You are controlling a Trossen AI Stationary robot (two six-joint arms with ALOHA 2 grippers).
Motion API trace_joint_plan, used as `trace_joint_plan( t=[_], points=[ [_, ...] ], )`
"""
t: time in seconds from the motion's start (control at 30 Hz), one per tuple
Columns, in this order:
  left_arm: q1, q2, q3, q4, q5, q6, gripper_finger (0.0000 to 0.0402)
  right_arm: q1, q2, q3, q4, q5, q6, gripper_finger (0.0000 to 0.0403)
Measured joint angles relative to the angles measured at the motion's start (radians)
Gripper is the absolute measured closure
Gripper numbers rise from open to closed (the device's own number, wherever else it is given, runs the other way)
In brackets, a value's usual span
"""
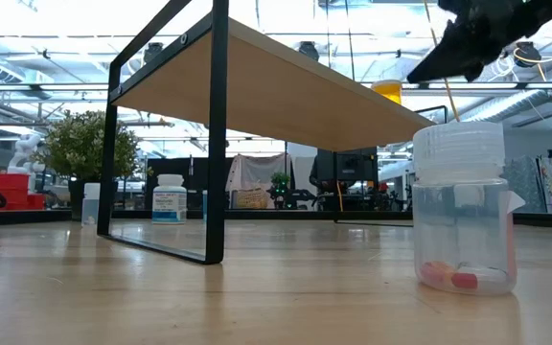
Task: Pick and place medicine bottles onto shelf by color
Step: Put the top transparent pill bottle on the shelf
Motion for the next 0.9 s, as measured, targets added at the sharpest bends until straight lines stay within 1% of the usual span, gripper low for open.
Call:
trace_joint_plan(
  t=[0.13, 0.33, 0.63, 0.77, 0.9],
  points=[
    [-0.03, -0.016, 0.0, -0.065, -0.022, -0.078, 0.0126, 0.039, 0.0, 0.035, 0.002, -0.001, -0.001, 0.0381],
    [-0.07, -0.017, 0.0, -0.13, -0.056, -0.155, 0.0126, 0.082, 0.0, 0.052, 0.003, -0.003, -0.004, 0.0381],
    [-0.113, -0.017, -0.005, -0.287, -0.125, -0.315, 0.0126, 0.089, 0.0, 0.052, 0.019, -0.003, -0.062, 0.0381],
    [-0.127, -0.03, -0.054, -0.33, -0.136, -0.366, 0.0126, 0.089, -0.005, 0.052, 0.021, -0.005, -0.065, 0.0381],
    [-0.129, -0.089, -0.131, -0.325, -0.135, -0.409, 0.0126, 0.09, -0.018, 0.052, 0.023, -0.031, -0.064, 0.0381]
  ],
)
